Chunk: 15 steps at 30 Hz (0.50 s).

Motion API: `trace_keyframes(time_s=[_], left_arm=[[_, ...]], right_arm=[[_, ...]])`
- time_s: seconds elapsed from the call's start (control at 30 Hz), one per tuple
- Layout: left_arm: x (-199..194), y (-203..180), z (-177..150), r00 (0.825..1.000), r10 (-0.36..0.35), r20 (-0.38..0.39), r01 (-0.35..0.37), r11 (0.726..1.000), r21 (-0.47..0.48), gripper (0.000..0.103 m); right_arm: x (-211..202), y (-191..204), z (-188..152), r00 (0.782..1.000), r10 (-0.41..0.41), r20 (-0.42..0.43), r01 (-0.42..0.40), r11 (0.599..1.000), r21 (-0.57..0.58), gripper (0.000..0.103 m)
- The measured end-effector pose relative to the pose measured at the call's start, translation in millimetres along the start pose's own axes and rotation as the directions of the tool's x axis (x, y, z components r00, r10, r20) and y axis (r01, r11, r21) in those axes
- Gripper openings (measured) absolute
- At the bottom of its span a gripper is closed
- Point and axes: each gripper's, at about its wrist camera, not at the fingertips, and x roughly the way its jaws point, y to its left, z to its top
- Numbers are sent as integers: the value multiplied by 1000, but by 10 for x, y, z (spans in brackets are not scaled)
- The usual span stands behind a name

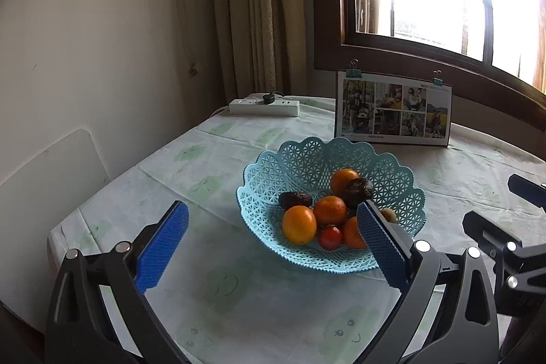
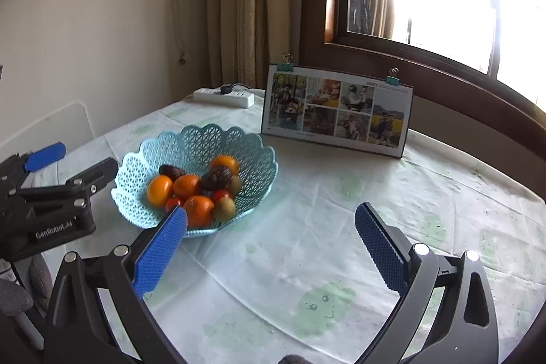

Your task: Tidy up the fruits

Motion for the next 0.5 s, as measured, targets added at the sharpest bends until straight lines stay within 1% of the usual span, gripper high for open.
trace_keyframes(time_s=[0.13,0.27,0.4,0.5], left_arm=[[-9,20,-26,999,37,2,-37,999,13,100],[-2,18,-37,999,40,1,-40,999,21,100],[6,21,-52,999,52,4,-52,998,28,100],[19,25,-73,997,71,6,-71,997,42,100]], right_arm=[[-22,83,-19,1000,-6,15,7,999,-35,98],[-36,207,-37,999,-26,36,29,994,-105,98],[51,302,-76,999,-47,4,47,987,-152,98],[48,317,-81,999,-53,7,53,987,-149,98]])
